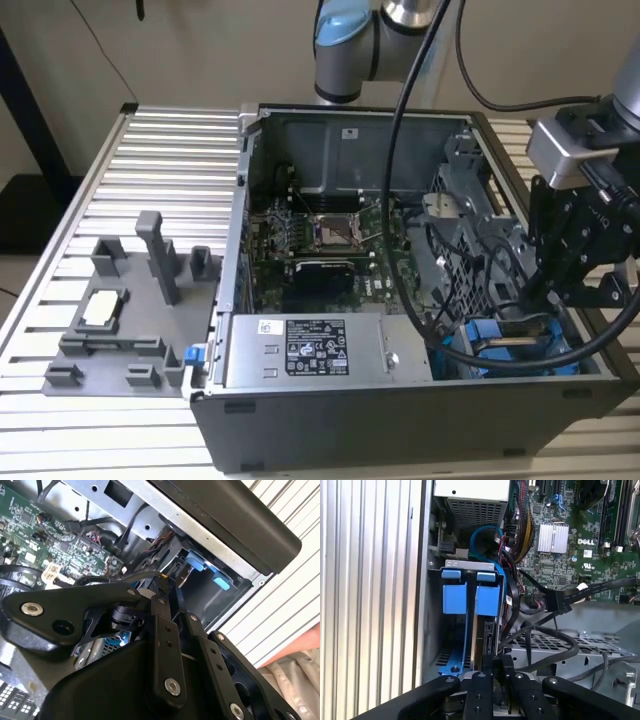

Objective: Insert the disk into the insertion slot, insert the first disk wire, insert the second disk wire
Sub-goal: 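Insert the first disk wire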

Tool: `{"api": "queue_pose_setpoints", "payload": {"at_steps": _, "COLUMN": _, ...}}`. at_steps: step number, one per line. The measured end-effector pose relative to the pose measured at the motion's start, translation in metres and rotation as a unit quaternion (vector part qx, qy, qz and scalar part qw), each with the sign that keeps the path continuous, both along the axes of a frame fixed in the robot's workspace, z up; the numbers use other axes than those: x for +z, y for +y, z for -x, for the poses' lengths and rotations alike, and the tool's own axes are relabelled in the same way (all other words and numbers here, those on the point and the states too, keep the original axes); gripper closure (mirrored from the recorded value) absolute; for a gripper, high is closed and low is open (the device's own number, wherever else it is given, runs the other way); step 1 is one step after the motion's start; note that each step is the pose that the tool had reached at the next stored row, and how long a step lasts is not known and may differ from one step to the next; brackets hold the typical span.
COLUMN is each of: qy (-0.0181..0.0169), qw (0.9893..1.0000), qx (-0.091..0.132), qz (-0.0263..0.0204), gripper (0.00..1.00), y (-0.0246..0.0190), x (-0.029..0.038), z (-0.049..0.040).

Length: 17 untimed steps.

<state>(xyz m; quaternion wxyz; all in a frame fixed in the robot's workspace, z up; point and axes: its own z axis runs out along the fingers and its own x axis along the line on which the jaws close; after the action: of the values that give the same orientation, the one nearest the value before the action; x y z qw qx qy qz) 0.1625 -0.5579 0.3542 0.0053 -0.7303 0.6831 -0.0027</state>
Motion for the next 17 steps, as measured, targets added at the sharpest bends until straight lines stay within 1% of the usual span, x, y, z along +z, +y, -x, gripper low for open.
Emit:
{"api": "queue_pose_setpoints", "payload": {"at_steps": 7, "qy": 0.0018, "qw": 0.9999, "qx": -0.011, "qz": 0.0000, "gripper": 0.81, "y": -0.0008, "x": -0.0080, "z": -0.0011}}
{"api": "queue_pose_setpoints", "payload": {"at_steps": 12, "qy": 0.0030, "qw": 0.9997, "qx": -0.026, "qz": 0.0000, "gripper": 0.81, "y": -0.0009, "x": -0.0103, "z": -0.0017}}
{"api": "queue_pose_setpoints", "payload": {"at_steps": 17, "qy": 0.0081, "qw": 0.9996, "qx": -0.028, "qz": 0.0001, "gripper": 0.81, "y": -0.0021, "x": -0.0107, "z": -0.0044}}
